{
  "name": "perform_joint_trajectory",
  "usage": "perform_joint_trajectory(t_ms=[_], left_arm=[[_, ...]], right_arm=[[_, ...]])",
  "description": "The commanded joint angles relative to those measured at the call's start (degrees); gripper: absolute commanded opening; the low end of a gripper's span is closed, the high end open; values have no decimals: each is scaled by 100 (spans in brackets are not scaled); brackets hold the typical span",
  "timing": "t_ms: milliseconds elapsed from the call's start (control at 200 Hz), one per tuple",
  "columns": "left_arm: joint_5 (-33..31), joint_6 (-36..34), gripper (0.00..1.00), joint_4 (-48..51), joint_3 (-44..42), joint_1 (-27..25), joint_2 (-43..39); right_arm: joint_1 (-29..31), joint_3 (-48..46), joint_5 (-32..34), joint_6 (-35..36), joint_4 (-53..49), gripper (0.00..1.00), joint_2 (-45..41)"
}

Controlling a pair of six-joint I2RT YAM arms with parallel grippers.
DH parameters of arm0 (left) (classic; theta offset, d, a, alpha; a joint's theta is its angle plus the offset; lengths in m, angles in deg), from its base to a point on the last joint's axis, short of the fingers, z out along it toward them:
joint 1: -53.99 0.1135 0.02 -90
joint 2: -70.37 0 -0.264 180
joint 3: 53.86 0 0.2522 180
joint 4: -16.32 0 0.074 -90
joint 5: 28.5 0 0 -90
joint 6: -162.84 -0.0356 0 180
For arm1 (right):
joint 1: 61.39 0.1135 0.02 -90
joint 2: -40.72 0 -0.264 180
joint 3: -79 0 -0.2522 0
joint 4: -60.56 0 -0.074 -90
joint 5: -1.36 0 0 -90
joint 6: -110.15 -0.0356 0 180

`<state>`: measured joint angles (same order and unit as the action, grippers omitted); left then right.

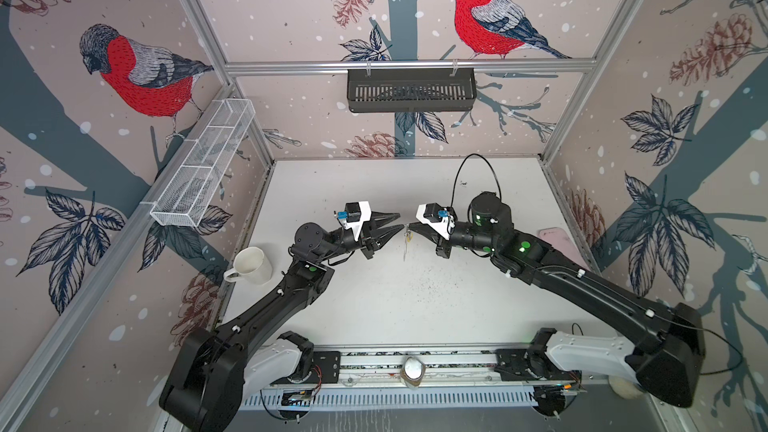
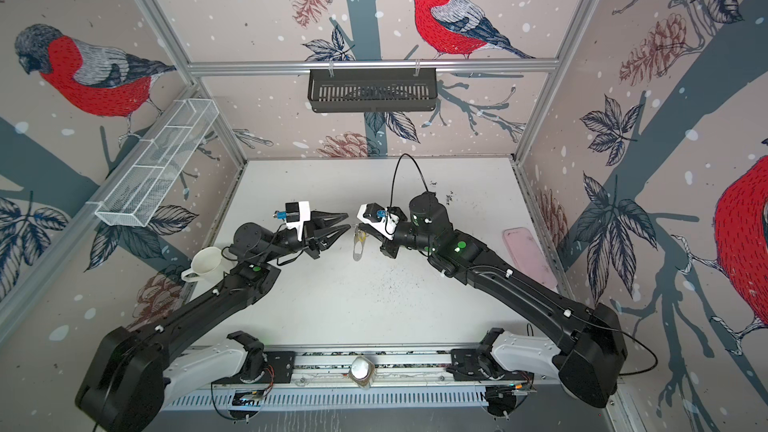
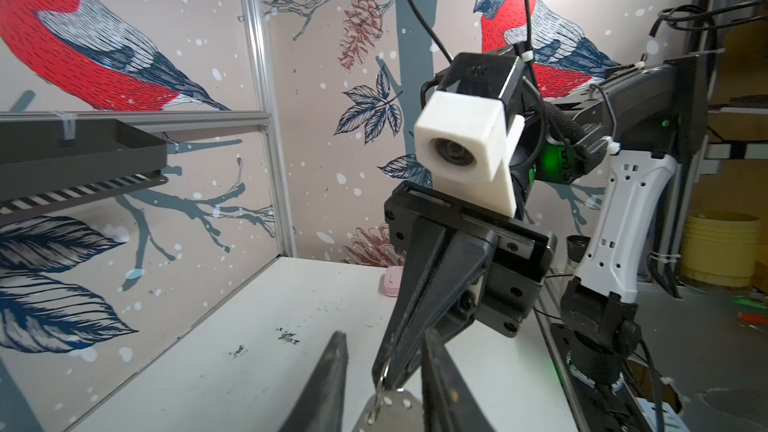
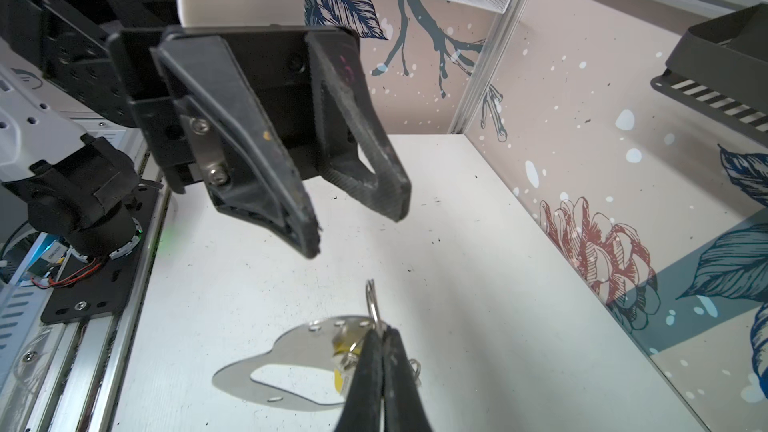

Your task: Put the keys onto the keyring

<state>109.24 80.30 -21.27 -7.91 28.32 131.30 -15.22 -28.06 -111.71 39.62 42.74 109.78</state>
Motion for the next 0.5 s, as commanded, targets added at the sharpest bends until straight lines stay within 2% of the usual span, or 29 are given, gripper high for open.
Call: perform_joint_trajectory(t_ms=[0, 250, 370, 490], left_arm=[[-522, -818, 27, 1519, 208, 1, -269], [-1231, -1600, 20, 3662, 906, -90, -640], [-1806, -1978, 20, 4477, 1307, -387, -708], [-2298, -2341, 20, 5079, 1684, -706, -613]], right_arm=[[87, 532, 437, 287, -970, 0, 186], [379, 2083, 1524, 669, -2865, 0, 1041], [400, 2835, 1915, 833, -3601, 0, 1480], [419, 3388, 2001, 982, -4058, 0, 1773]])
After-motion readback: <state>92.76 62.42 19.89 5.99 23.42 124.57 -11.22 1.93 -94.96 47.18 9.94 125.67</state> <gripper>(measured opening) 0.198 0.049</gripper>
